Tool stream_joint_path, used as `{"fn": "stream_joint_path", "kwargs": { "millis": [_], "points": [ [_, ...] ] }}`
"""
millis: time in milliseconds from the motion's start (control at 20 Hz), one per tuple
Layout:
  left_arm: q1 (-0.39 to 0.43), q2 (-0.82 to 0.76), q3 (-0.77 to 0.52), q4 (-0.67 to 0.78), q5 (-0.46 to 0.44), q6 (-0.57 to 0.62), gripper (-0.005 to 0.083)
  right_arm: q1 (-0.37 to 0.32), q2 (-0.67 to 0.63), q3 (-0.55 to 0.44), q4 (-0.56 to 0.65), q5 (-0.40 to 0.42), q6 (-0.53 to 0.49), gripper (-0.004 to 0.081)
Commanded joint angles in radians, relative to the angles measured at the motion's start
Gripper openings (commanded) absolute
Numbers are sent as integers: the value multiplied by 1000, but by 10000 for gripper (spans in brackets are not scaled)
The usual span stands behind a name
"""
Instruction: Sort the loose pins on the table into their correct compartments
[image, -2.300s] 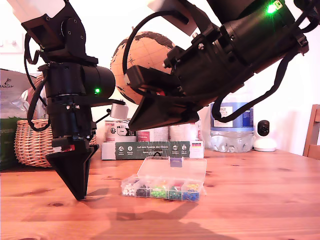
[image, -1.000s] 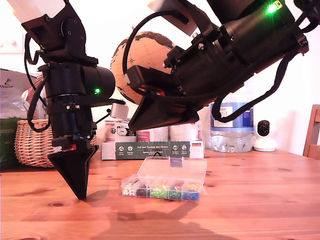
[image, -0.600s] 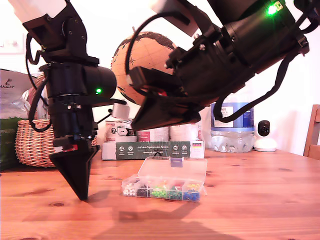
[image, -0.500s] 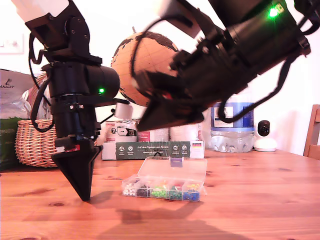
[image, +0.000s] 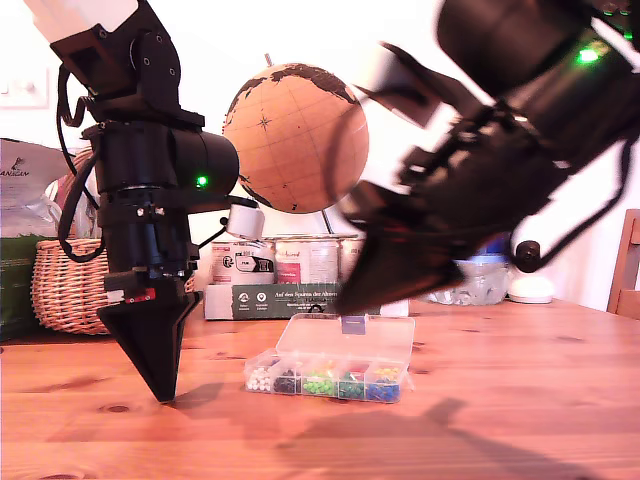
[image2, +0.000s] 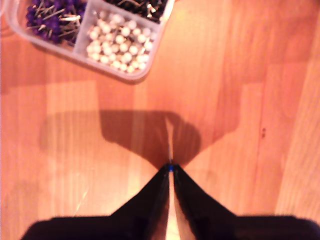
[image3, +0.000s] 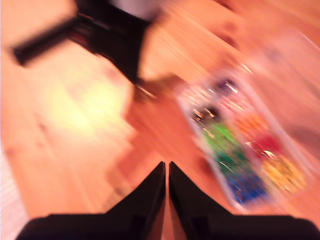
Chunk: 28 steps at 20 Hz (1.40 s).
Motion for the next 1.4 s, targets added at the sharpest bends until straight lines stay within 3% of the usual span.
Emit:
{"fn": "stream_joint_path", "kwargs": {
  "millis": [0,650,950,1350],
  "points": [
    [-3,-39,-8,-2,-1,8,-20,-26,-30,-5,-21,-7,-14,-12],
    [-72,-165,-8,19,33,8,-20,-99,-53,-7,-167,-66,-104,-12],
    [-108,-166,-8,86,71,6,-20,-99,-158,-18,-230,-17,-119,-12],
    [-157,-166,-8,163,117,4,-21,-100,-161,-64,-249,12,-124,-12]
  ]
}}
